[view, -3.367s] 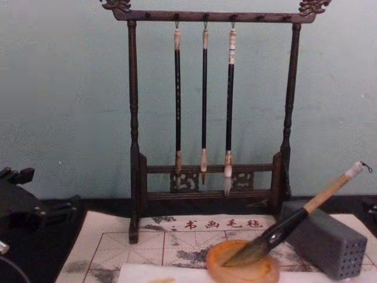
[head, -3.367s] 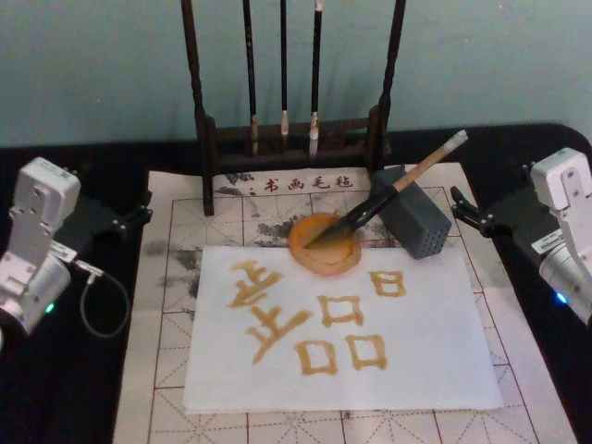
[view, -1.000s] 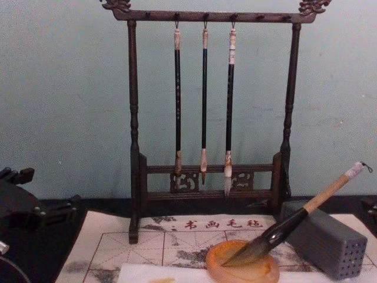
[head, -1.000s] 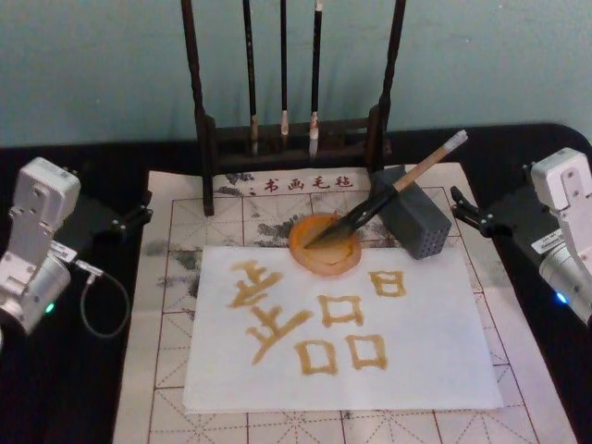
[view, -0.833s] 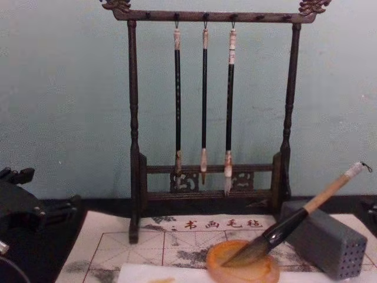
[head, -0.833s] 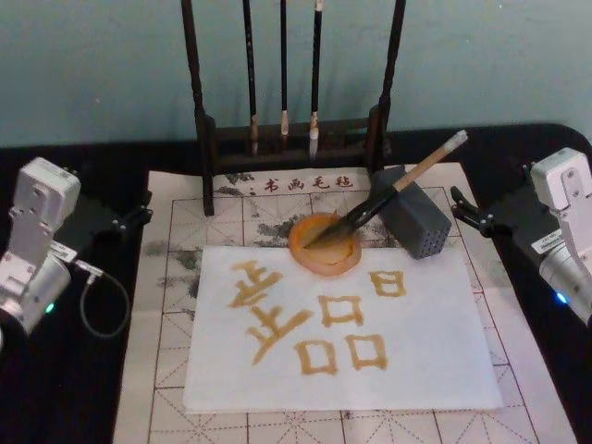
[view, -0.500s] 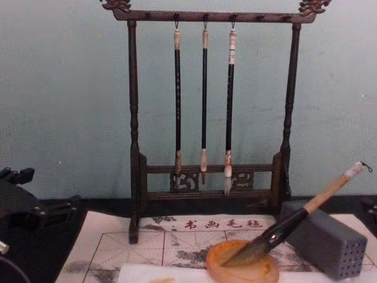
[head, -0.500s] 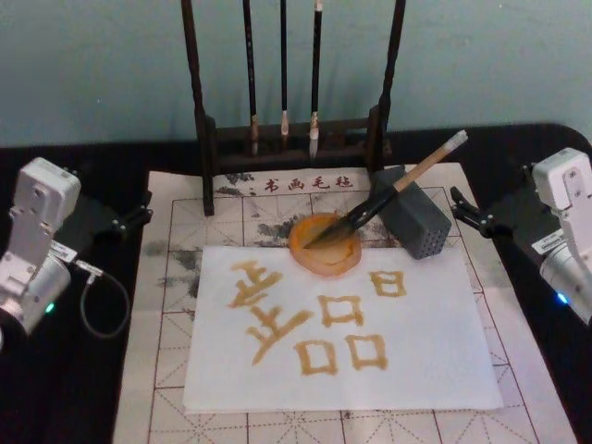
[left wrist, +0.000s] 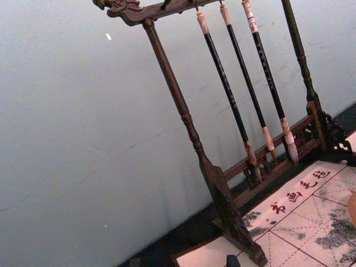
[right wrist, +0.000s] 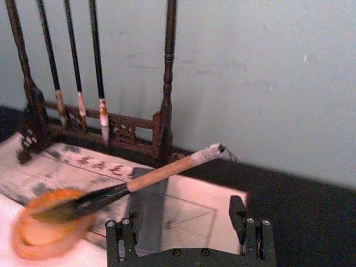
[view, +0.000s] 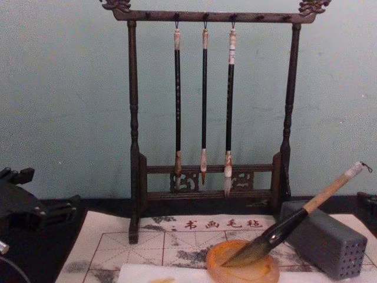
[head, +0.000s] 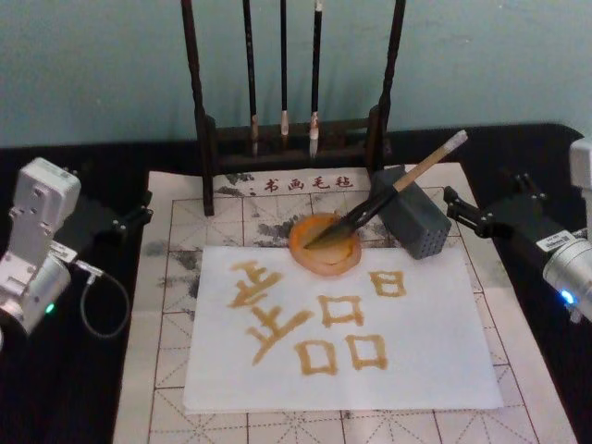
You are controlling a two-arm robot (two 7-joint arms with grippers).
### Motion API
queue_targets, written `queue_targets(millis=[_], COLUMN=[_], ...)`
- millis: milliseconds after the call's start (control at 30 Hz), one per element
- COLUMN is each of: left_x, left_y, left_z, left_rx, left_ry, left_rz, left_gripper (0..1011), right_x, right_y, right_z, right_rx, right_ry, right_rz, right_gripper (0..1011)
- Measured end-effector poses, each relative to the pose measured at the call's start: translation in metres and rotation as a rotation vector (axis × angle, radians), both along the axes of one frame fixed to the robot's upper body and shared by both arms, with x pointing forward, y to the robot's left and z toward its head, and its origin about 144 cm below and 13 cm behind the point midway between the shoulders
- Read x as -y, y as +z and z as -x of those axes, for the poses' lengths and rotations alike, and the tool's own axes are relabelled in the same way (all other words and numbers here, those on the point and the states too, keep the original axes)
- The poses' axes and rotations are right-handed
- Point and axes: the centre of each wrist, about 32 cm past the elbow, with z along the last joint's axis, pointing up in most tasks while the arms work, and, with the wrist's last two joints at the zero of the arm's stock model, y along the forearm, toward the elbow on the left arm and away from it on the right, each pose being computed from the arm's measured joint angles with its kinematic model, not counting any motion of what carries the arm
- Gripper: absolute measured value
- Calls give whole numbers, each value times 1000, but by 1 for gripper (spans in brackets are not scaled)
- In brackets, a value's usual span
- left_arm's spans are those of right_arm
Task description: Pick up the brush from the inkstone, write on the paper, then place the brush back to its original position.
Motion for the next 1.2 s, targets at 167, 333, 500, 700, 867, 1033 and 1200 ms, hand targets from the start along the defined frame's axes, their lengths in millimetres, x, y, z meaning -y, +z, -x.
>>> queue_targets(millis=[167, 333, 500, 700, 867, 1033, 1200], left_x=[0, 0, 0, 0, 0, 0, 0], left_y=[0, 0, 0, 0, 0, 0, 0], left_z=[0, 0, 0, 0, 0, 0, 0], left_rx=[0, 0, 0, 0, 0, 0, 0], left_ry=[0, 0, 0, 0, 0, 0, 0], left_rz=[0, 0, 0, 0, 0, 0, 0], left_gripper=[1001, 1001, 1001, 1001, 1001, 1001, 1001], right_x=[0, -2, -5, -10, -16, -22, -26], right_y=[4, 7, 11, 14, 16, 17, 17], right_z=[-2, -7, -15, -26, -35, -43, -49], right_rx=[-106, -202, -280, -362, -413, -433, -446], right_ry=[-2, -15, -31, -62, -91, -109, -121], right_rz=[-189, -362, -497, -631, -714, -762, -790], right_gripper=[1002, 1002, 1002, 1002, 1002, 1002, 1002])
